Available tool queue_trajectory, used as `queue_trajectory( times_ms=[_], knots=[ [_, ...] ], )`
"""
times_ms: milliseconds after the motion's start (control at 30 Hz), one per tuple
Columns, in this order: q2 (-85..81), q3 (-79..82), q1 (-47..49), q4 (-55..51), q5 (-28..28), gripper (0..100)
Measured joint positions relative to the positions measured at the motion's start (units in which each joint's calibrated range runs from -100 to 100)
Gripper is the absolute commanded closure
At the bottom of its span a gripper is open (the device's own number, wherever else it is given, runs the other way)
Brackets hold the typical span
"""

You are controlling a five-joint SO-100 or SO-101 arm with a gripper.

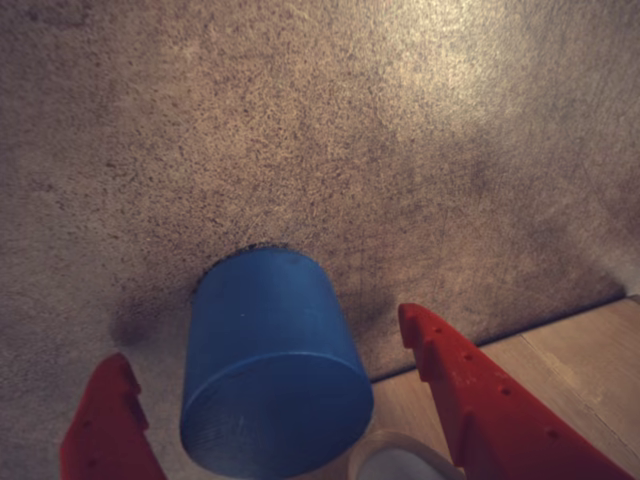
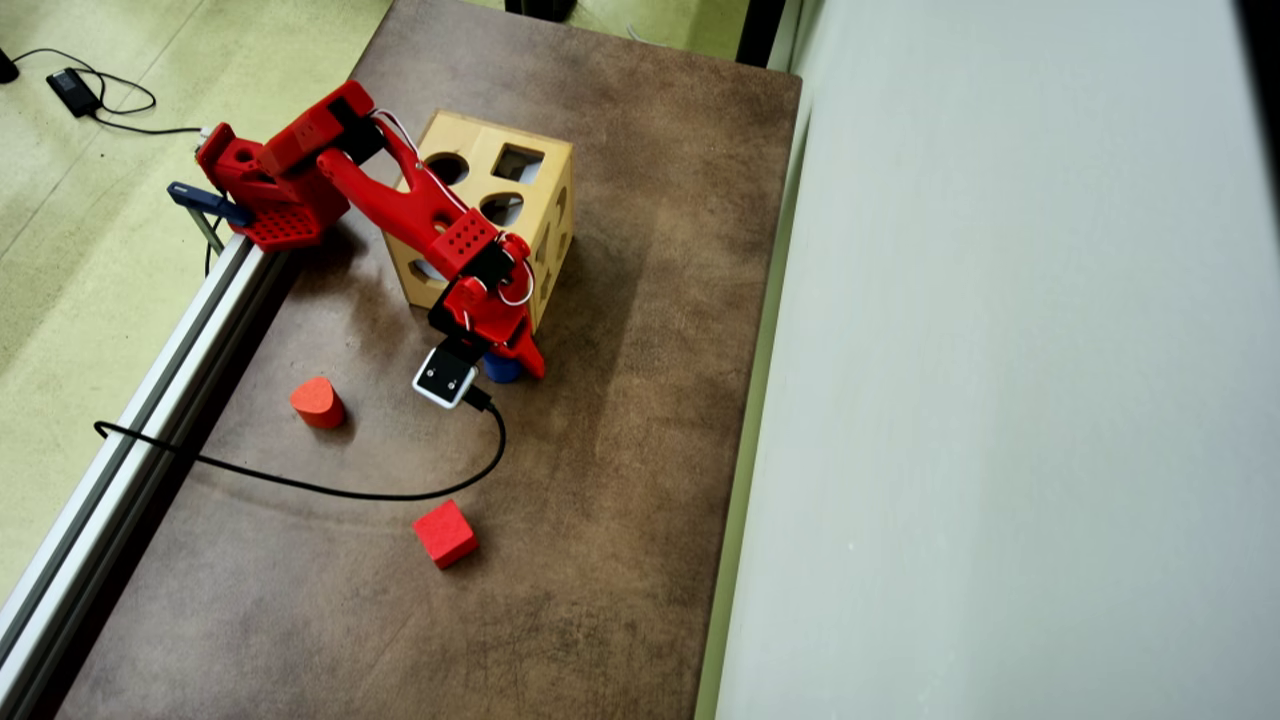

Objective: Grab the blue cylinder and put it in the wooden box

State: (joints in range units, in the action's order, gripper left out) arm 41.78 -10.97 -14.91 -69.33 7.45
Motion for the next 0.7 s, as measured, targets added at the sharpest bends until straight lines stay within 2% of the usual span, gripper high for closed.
queue_trajectory(
  times_ms=[167,500,700],
  knots=[
    [0.0,0.0,0.0,0.0,0.0,63],
    [0.0,-1.7,0.1,0.0,0.0,91],
    [0.0,-2.3,0.1,0.0,0.0,92]
  ],
)
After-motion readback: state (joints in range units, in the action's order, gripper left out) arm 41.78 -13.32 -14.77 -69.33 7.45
